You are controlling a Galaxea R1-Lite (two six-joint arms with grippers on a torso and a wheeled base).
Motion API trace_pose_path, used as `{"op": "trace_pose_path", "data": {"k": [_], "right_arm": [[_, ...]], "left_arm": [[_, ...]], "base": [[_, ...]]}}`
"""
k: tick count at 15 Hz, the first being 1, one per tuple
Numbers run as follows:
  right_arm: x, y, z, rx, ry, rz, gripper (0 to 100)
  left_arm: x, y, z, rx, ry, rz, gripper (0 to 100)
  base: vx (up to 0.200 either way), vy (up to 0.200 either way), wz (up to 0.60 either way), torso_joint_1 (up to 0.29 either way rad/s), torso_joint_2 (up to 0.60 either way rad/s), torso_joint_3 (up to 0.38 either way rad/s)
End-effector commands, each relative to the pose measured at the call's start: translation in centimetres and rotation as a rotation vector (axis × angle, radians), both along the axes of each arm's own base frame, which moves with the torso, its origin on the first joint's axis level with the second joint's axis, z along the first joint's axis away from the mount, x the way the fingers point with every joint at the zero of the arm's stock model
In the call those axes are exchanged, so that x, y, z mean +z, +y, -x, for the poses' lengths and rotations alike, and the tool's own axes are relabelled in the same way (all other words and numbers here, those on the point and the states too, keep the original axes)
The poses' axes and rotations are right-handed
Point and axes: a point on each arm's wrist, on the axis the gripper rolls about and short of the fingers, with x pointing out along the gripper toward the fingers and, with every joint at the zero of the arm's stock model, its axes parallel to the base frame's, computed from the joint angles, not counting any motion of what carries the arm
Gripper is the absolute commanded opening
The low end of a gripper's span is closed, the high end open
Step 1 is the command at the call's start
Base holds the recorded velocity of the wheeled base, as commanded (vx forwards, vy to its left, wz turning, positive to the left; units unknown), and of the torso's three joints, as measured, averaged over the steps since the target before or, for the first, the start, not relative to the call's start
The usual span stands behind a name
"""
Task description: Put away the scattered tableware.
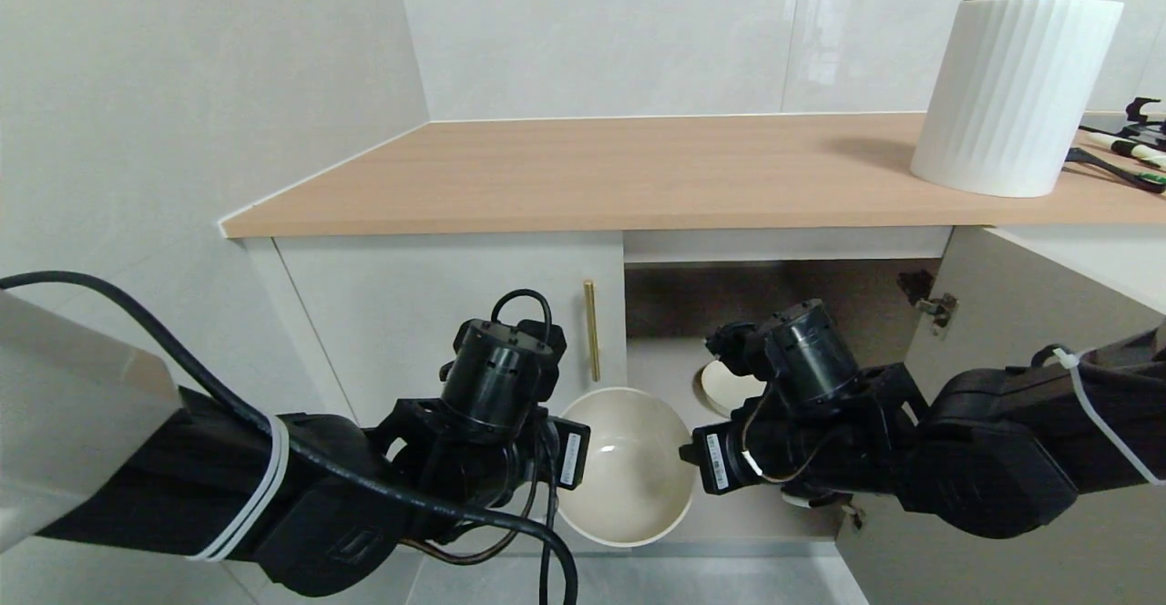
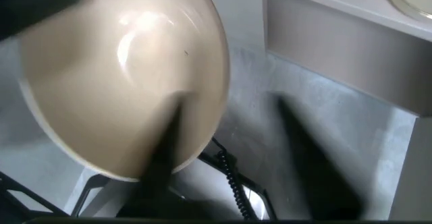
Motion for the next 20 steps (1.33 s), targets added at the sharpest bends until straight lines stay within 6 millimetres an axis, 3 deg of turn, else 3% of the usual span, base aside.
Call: {"op": "trace_pose_path", "data": {"k": [1,9,10,15,17,20], "right_arm": [[-0.4,0.1,-0.1,-0.001,0.007,0.007,0],[-0.3,0.1,-0.1,-0.001,0.007,0.007,0],[-0.4,0.1,-0.1,0.0,0.007,0.009,0],[-1.0,0.2,-0.3,-0.005,0.02,0.023,0],[-1.6,-0.3,-1.4,-0.033,0.028,0.031,0],[-3.2,-2.8,-5.9,-0.164,0.052,0.047,0]], "left_arm": [[0.3,0.1,0.1,0.001,-0.007,0.008,0],[-0.3,0.1,0.1,-0.008,0.006,-0.019,0],[-0.4,0.1,0.1,-0.009,0.009,-0.024,100],[0.2,0.3,0.0,0.003,-0.009,-0.007,100],[0.7,0.5,0.0,0.009,-0.02,0.001,100],[0.8,0.6,0.0,0.019,-0.028,-0.001,100]], "base": [[0.0,0.0,0.0,0.0,0.0,0.0],[0.0,0.0,0.0,0.0,0.0,0.0],[0.0,0.0,0.0,0.0,0.0,0.0],[0.0,0.0,0.0,0.0,0.0,0.0],[0.0,0.0,0.0,0.0,0.0,0.0],[0.0,0.0,0.0,0.0,0.0,0.0]]}}
